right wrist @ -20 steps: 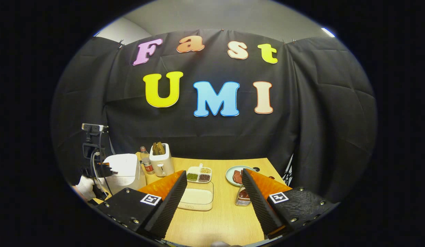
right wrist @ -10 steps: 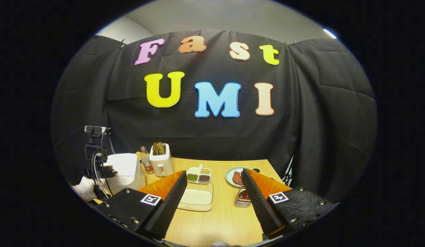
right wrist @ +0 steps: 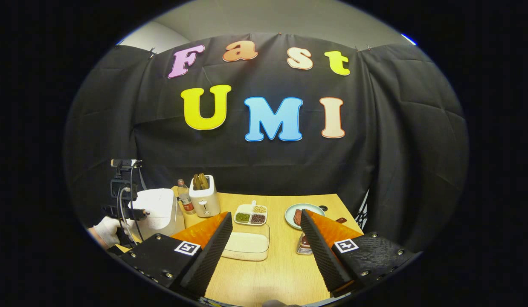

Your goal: Close the left gripper, press the button to open the rice cooker; take a wooden spoon from the chopstick holder with the right hand, scoop a spoonful of rice and pour it into the rice cooker, then put the wooden spoon back into the chopstick holder.

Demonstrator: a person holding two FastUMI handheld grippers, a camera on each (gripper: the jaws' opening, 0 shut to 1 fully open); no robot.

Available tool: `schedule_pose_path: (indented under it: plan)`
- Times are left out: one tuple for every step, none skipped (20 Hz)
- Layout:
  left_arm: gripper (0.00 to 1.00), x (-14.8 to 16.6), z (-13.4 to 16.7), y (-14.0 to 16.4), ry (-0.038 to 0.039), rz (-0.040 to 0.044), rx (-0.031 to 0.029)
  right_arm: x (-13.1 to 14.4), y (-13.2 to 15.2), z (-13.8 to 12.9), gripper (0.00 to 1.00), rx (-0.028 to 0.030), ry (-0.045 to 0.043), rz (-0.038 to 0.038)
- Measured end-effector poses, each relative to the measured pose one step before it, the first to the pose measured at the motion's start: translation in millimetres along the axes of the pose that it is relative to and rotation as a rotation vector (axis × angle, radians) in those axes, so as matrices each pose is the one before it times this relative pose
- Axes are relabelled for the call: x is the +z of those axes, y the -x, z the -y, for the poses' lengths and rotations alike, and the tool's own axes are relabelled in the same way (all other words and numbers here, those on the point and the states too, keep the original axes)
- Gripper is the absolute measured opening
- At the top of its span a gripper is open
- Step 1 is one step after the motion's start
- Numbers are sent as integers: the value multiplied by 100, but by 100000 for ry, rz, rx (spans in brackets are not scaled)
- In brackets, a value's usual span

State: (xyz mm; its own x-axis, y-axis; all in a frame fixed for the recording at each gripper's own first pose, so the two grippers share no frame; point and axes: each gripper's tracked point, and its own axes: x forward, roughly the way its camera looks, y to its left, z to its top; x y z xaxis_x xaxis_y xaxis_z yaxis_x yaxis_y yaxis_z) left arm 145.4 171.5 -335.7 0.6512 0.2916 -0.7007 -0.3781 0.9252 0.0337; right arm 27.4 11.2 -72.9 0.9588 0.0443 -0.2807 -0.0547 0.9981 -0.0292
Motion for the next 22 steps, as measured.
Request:
schedule_pose_path:
  plan:
    - [9, 430, -40, 50, 330, 2502, 266, -29, -76, 50, 99, -316, 388, 91]
    - [9, 986, -233, 318, -1396, 5312, 870, 136, -46, 121, 94, -119, 389, 772]
    - [10, 1496, -203, 647, -1761, 7810, 1197, 115, 24, 121, 98, -471, 514, 1141]
    - [10, 2493, -516, 745, -1119, 11853, 2155, 349, 84, 59, 98, 113, 170, 1647]
    - [9, 2852, -488, 1082, -1013, 11980, 2654, 157, 99, 45, 98, -23, -90, 1648]
    - [10, 3588, -557, 1411, -519, 14080, 1896, 237, -10, 22, 98, -15, -217, 1406]
    - [10, 2941, -4, 775, 557, 8317, -1228, 165, 43, 116, 98, -59, 4, 1313]
    - [10, 2008, 545, 1133, 206, 4617, -2426, 299, 46, 193, 94, -550, 59, 1340]
    - [14, 577, 781, 1171, 327, 1854, -3386, 210, 43, 226, 94, -493, -298, 1196]
    - [31, -30, 1134, 835, 1143, -661, -5109, 168, 45, 182, 98, -383, -365, 720]
    - [48, -193, 962, 870, 1141, -895, -4435, 128, 2, 148, 98, -344, -66, 977]
    - [66, 93, -21, 468, 168, -764, 1104, 310, 23, 211, 98, -450, 181, 1151]
    - [83, -362, -365, 125, -574, 38, 1085, 62, -19, 275, 98, -868, 544, 1027]
    - [100, 361, -311, 559, -162, 1216, 603, 146, 11, 324, 98, -860, 200, 1554]
    - [100, 622, 344, 939, 1692, 750, -1528, 52, -4, 279, 94, -494, -550, 1526]
    - [100, 581, 405, 1022, 1548, 319, -1493, -279, -61, 184, 98, 82, -934, 689]
    - [98, 253, 130, 935, 943, 266, -1020, -517, -77, 198, 98, -25, -843, 77]
    - [96, 576, 45, 1023, 905, 803, -883, -567, -181, 501, 98, -1134, -839, -33]
    - [96, 795, 124, 1048, 802, 1191, -1507, -638, -65, 385, 98, -743, -869, -193]
    - [98, 647, 165, 1043, 751, 361, -953, -786, -128, 479, 98, -1057, -882, -352]
    - [99, 296, 299, 1204, 1359, 90, -1729, -1072, -96, 529, 98, -1015, -900, -713]
    - [100, 646, 382, 1122, 1399, 1150, -1986, -1139, -273, 640, 98, -1196, -553, -385]
